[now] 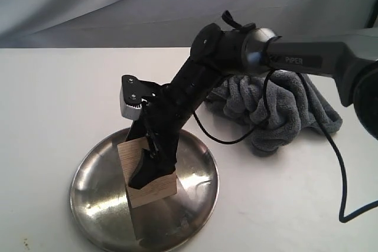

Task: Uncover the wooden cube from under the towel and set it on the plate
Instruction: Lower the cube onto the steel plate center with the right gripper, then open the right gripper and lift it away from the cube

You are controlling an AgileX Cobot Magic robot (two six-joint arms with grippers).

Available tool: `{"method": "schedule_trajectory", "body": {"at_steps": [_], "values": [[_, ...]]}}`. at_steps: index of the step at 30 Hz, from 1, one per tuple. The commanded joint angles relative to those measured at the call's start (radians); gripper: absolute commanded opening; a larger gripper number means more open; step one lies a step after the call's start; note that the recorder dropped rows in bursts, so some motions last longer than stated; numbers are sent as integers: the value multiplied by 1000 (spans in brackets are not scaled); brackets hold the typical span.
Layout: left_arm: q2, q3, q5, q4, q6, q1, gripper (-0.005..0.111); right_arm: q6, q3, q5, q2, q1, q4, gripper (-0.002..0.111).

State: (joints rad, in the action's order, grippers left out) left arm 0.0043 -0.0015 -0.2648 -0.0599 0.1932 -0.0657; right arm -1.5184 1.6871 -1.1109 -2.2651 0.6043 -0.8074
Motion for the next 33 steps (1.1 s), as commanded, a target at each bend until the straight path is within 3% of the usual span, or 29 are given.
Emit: {"method": "schedule_trajectory", "body": {"at_steps": [1, 2, 14, 21, 25, 30, 33], "values": [[-4, 2, -1, -5, -2, 1, 0, 1, -4, -29, 14, 3, -3, 101], [-4, 2, -1, -5, -2, 1, 0, 1, -4, -44, 14, 3, -3, 105], [-4, 2, -1, -5, -2, 1, 0, 12, 37, 24, 158, 3, 5, 105], [-4, 2, -1, -5, -2, 1, 0, 211, 37, -4, 240, -2, 20, 105], [-4, 2, -1, -5, -2, 1, 0, 204, 37, -55, 286, -7, 108, 105], [-4, 2, -1, -5, -3, 1, 0, 297, 37, -45, 333, -73, 124, 104], [-4, 2, -1, -5, -3, 1, 0, 327, 37, -29, 362, -136, 77, 97]]}}
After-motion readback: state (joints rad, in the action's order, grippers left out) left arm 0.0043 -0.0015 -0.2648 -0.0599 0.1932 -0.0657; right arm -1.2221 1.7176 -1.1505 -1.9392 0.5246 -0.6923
